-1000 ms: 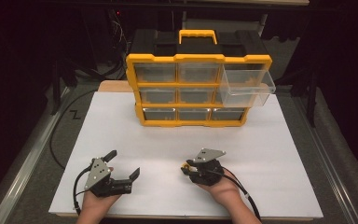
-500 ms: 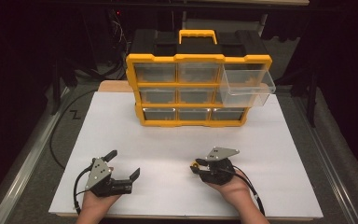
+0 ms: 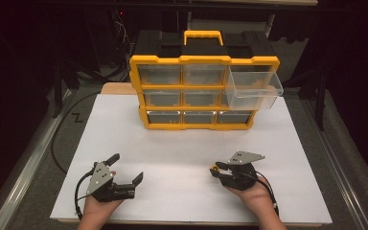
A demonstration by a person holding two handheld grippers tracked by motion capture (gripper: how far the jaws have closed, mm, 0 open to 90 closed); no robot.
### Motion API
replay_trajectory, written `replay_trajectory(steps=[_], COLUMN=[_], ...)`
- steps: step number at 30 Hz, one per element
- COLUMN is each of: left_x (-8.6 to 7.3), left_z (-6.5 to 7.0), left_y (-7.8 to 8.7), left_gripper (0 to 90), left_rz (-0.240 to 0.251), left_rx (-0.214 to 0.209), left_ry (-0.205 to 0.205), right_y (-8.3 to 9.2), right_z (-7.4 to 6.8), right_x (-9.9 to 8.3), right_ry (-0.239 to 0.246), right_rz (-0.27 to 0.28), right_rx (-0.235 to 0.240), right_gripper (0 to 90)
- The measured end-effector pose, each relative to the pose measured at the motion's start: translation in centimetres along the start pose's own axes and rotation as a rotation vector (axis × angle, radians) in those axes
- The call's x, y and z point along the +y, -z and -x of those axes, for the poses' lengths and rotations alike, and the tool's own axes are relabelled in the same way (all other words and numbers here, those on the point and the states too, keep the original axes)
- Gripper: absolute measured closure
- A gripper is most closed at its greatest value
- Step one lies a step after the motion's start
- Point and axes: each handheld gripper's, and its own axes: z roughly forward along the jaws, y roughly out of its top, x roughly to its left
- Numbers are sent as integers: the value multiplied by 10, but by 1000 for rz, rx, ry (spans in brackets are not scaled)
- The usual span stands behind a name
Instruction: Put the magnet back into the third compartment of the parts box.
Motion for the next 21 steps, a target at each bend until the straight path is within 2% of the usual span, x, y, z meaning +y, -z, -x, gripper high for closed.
replay_trajectory(steps=[9,13,21], left_x=[0,0,0], left_z=[-1,-3,-3], left_y=[-2,-3,-3], left_gripper=[0,0,0], left_rz=[2,2,1], left_rx=[5,7,-1], left_ry=[-1,0,-2], right_y=[-1,-1,-2], right_z=[7,10,13], right_x=[-1,-2,0], right_ry=[-16,-22,9], right_rz=[-37,-83,-162], right_rx=[-10,-9,7], right_gripper=[652,652,652])
